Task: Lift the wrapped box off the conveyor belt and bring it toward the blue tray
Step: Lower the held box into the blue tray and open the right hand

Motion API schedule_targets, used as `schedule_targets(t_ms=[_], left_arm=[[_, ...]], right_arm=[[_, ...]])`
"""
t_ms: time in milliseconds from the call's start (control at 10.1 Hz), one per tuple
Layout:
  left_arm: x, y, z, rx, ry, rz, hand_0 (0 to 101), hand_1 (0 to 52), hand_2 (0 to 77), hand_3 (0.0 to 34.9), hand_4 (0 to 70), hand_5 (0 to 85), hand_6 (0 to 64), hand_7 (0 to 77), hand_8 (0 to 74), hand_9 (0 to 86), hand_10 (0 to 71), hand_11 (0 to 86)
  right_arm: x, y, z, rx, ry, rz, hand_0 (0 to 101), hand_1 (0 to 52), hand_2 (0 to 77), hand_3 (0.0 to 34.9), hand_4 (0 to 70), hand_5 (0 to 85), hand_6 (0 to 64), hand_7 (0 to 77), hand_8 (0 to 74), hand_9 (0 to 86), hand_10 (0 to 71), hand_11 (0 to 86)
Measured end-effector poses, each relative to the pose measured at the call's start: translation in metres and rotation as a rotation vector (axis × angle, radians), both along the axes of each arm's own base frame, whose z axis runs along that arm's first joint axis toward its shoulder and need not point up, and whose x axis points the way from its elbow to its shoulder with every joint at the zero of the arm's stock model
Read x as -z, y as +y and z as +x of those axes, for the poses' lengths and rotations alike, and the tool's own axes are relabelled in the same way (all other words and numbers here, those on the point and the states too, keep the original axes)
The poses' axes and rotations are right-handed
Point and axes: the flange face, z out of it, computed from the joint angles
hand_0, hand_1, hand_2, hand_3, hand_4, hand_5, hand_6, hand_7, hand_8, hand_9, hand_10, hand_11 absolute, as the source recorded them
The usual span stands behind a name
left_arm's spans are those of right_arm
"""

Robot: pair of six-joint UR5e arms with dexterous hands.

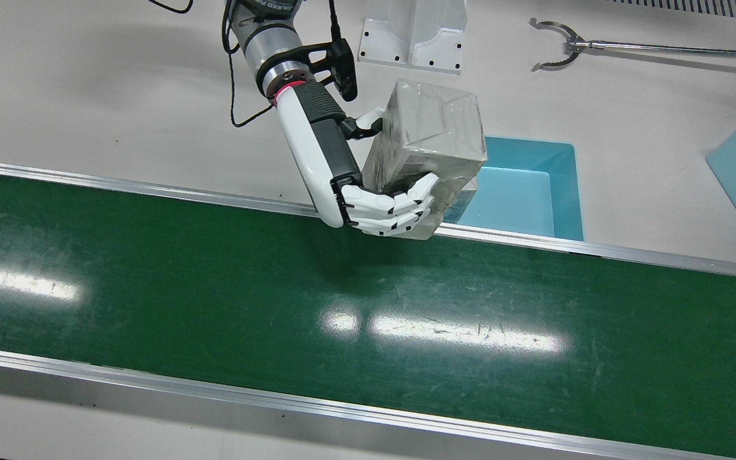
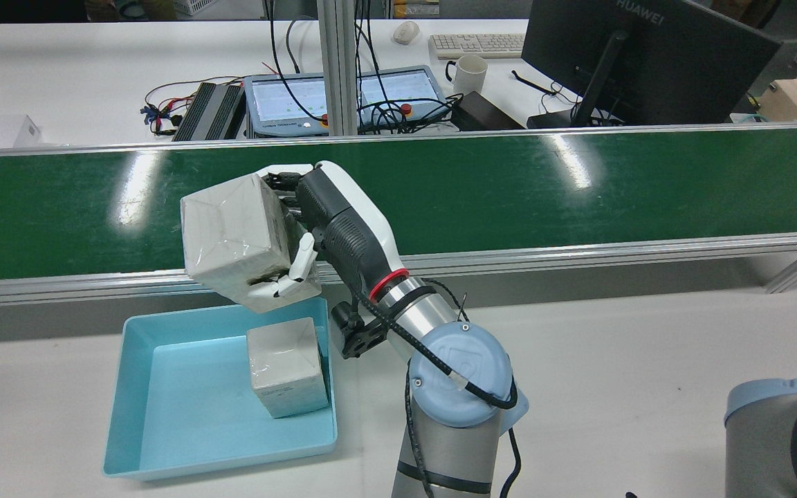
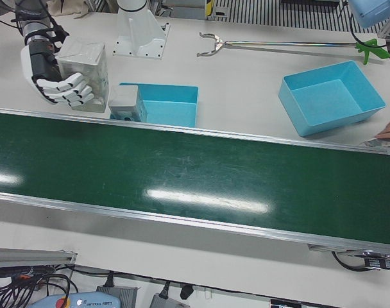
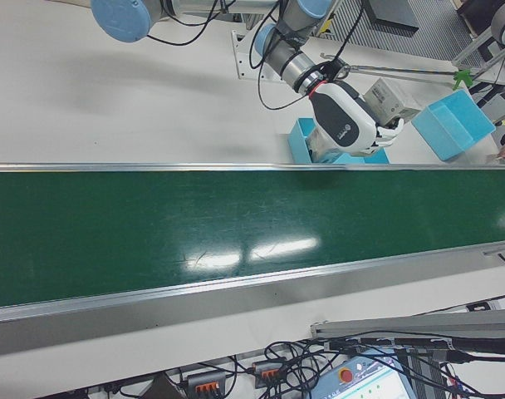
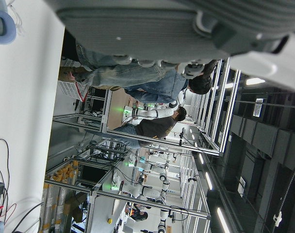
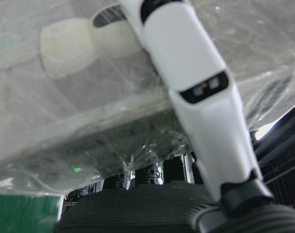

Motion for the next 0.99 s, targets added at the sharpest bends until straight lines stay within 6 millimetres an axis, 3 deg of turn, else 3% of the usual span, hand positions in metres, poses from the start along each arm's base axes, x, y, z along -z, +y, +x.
schedule_targets(t_ms=[298, 596, 794, 894, 993], left_arm=[[0.000, 0.000, 0.000, 0.000, 0.000, 0.000, 0, 0.0, 1.1, 0.0, 0.0, 1.1, 0.0, 0.5, 0.5, 0.5, 0.5, 0.5], [0.000, 0.000, 0.000, 0.000, 0.000, 0.000, 0, 0.0, 1.1, 0.0, 0.0, 1.1, 0.5, 0.5, 0.5, 0.0, 0.0, 0.5], [0.000, 0.000, 0.000, 0.000, 0.000, 0.000, 0, 0.0, 0.5, 0.0, 0.5, 1.1, 0.5, 0.5, 0.5, 0.0, 0.5, 0.5], [0.000, 0.000, 0.000, 0.000, 0.000, 0.000, 0, 0.0, 0.5, 0.0, 0.5, 1.1, 0.5, 0.5, 0.5, 0.0, 0.5, 0.0], [0.000, 0.000, 0.000, 0.000, 0.000, 0.000, 0, 0.0, 1.1, 0.0, 0.0, 1.1, 0.5, 0.5, 0.5, 0.0, 0.0, 0.5]], right_arm=[[0.020, 0.015, -0.062, 0.021, 0.017, 0.006, 54, 0.5, 38.2, 0.0, 52.4, 34.4, 45.8, 40.9, 58.9, 35.5, 46.4, 38.2], [0.023, 0.021, -0.104, 0.025, 0.011, 0.035, 54, 0.5, 38.2, 0.0, 52.4, 34.9, 45.3, 42.0, 57.8, 37.1, 46.4, 38.2], [0.019, 0.022, -0.121, 0.028, -0.014, 0.054, 59, 0.5, 36.0, 0.0, 41.5, 45.8, 45.3, 42.5, 58.4, 37.1, 46.9, 38.2], [0.017, 0.022, -0.127, 0.032, -0.021, 0.060, 55, 0.5, 36.0, 0.0, 28.9, 57.3, 45.3, 42.5, 54.5, 39.3, 46.9, 38.2], [0.014, 0.023, -0.133, 0.036, -0.022, 0.063, 53, 0.5, 36.0, 0.0, 19.1, 51.8, 45.3, 42.5, 44.2, 37.1, 46.9, 38.2]])
